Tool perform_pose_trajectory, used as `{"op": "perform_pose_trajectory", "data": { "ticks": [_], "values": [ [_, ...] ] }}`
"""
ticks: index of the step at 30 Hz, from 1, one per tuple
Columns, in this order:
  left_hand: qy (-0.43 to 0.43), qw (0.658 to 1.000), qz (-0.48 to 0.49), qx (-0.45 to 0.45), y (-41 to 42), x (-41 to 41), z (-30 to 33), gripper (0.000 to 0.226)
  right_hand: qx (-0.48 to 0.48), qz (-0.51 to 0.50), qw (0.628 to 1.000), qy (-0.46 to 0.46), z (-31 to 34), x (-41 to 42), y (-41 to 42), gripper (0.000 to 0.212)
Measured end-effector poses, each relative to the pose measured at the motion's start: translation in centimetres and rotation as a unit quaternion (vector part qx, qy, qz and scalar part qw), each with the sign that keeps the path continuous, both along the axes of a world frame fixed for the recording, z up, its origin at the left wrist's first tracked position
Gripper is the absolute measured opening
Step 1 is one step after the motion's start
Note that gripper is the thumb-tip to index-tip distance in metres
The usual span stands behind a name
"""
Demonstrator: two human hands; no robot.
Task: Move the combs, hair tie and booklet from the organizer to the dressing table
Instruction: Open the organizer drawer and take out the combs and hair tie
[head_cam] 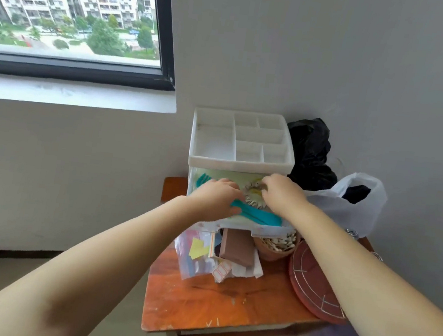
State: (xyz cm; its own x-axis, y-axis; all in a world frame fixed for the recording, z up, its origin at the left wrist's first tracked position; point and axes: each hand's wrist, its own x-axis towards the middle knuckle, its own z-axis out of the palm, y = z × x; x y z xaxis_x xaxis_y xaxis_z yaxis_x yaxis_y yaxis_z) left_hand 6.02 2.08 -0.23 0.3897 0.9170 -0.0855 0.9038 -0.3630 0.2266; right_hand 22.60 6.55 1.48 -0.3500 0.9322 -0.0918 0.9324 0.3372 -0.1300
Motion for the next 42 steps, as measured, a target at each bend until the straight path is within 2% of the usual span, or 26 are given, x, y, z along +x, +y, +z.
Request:
{"op": "perform_pose_trajectory", "data": {
  "ticks": [2, 5, 9, 17, 19, 22, 25, 31, 34, 38, 42],
  "values": [
    [0.059, 0.998, -0.035, -0.011, 1.3, 0.5, -0.6, 0.043, 0.021, 0.012, 0.996, -0.089, -0.5, -1.0, 0.6, 0.021],
    [0.116, 0.990, -0.071, 0.039, 2.4, 0.5, -1.6, 0.050, 0.032, 0.004, 0.988, -0.154, -1.0, -2.1, 1.2, 0.015],
    [0.144, 0.975, -0.126, 0.114, 3.1, 0.3, -2.1, 0.039, 0.031, -0.016, 0.984, -0.174, -1.7, -2.4, 1.4, 0.017],
    [0.227, 0.943, -0.186, 0.157, 2.4, 0.6, -2.5, 0.031, 0.016, -0.004, 0.982, -0.191, -3.2, -2.6, 1.1, 0.023],
    [0.224, 0.942, -0.189, 0.162, 2.2, 0.4, -2.6, 0.031, 0.026, 0.002, 0.985, -0.169, -3.7, -2.3, 0.9, 0.025],
    [0.222, 0.940, -0.199, 0.166, 1.9, 0.2, -2.9, 0.028, 0.053, 0.011, 0.995, -0.088, -4.0, -1.6, 0.7, 0.024],
    [0.206, 0.945, -0.196, 0.164, 1.7, 0.1, -3.2, 0.037, 0.061, 0.007, 0.998, -0.019, -3.6, -1.1, 0.5, 0.021],
    [0.258, 0.936, -0.166, 0.176, 1.7, 1.5, -3.4, 0.036, 0.011, -0.014, 0.999, 0.028, -3.0, -1.0, 0.4, 0.008],
    [0.272, 0.935, -0.146, 0.173, 1.9, 1.5, -3.3, 0.041, -0.017, -0.038, 0.995, 0.086, -2.3, -0.7, 0.5, 0.020],
    [0.219, 0.945, -0.145, 0.196, 1.8, 1.2, -2.9, 0.030, -0.040, -0.077, 0.980, 0.176, -1.5, 0.5, 0.8, 0.016],
    [0.181, 0.959, -0.119, 0.181, 1.5, 1.4, -2.1, 0.023, -0.056, -0.107, 0.963, 0.243, -0.9, 1.6, 0.8, 0.016]
  ]
}}
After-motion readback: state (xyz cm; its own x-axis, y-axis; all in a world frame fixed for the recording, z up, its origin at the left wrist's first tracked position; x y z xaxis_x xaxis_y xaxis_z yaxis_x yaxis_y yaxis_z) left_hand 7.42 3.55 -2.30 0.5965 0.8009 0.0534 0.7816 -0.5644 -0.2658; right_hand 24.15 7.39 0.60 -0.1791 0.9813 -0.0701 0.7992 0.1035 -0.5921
